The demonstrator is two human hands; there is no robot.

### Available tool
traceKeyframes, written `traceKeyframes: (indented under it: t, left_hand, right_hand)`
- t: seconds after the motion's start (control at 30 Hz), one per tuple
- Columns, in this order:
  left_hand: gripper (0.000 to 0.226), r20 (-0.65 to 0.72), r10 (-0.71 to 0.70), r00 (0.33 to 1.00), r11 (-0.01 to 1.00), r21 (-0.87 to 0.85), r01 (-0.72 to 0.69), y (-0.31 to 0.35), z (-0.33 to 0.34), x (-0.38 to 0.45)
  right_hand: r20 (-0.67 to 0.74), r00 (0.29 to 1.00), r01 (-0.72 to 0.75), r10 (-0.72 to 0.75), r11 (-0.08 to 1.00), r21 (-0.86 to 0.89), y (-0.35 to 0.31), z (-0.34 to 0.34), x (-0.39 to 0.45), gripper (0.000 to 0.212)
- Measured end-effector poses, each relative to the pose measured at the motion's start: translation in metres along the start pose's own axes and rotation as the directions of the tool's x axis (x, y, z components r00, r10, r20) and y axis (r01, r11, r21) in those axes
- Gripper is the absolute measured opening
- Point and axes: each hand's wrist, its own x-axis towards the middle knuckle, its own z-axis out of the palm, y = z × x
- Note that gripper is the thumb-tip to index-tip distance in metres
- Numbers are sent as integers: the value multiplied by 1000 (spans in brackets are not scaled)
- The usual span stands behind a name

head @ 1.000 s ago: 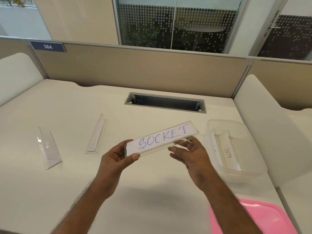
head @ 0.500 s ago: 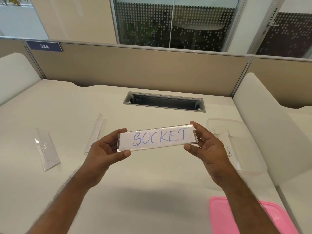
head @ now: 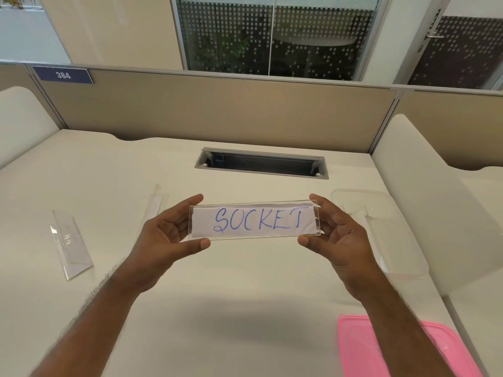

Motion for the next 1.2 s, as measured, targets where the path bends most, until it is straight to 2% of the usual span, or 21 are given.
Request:
traceKeyframes:
  t: [0.37,0.83,1.2]
  left_hand:
    - [82,45,51,998,997,53,-53,4,3,4]
    - [81,59,52,997,993,101,-58,2,6,5]
    - [82,139,17,990,989,140,-37,-8,12,10]
  right_hand:
    - [-54,997,53,-54,998,-19,-5,-3,-7,74]
    - [-54,997,52,-52,999,4,-11,-7,-10,74]
    - [83,996,28,-23,997,-68,-17,-26,-15,75]
